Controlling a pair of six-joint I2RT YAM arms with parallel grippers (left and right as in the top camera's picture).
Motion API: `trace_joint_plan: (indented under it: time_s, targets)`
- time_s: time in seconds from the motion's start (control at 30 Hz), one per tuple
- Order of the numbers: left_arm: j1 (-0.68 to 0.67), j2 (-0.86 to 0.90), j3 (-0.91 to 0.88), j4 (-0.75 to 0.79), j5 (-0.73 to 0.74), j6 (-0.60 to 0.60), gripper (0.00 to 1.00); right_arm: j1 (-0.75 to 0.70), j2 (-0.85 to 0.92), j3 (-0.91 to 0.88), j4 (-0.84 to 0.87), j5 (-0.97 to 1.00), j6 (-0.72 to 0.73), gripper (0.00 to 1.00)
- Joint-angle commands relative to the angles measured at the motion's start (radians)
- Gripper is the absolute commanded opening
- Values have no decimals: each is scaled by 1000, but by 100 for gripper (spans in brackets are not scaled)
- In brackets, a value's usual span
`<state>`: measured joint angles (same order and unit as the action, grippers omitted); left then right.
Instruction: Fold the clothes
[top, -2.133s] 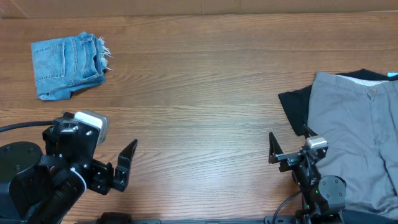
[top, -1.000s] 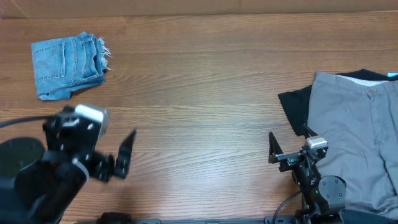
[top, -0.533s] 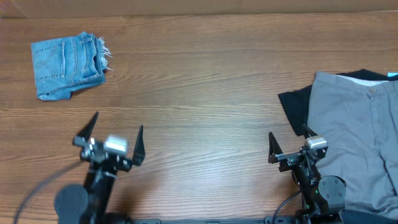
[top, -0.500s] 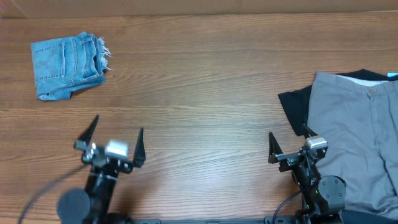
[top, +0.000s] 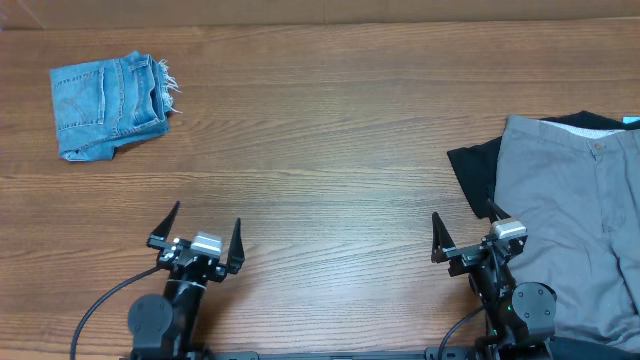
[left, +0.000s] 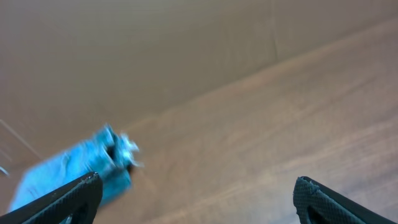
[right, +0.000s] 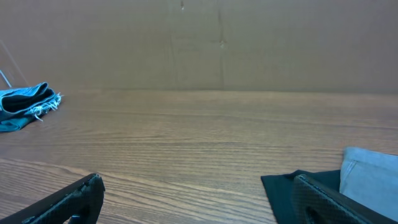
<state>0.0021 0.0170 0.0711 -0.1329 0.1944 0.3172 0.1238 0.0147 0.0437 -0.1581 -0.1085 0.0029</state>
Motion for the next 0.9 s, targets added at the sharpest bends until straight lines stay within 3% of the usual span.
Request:
trace_joint_plan:
  time_s: [0.0,0.87]
  targets:
    - [6,-13,-43,32,8,-9,100,-6,-12,1,3,-9,-3,100]
    - [-6,-12,-45,30,8,-10,100,-6,-12,1,3,-9,-3,100]
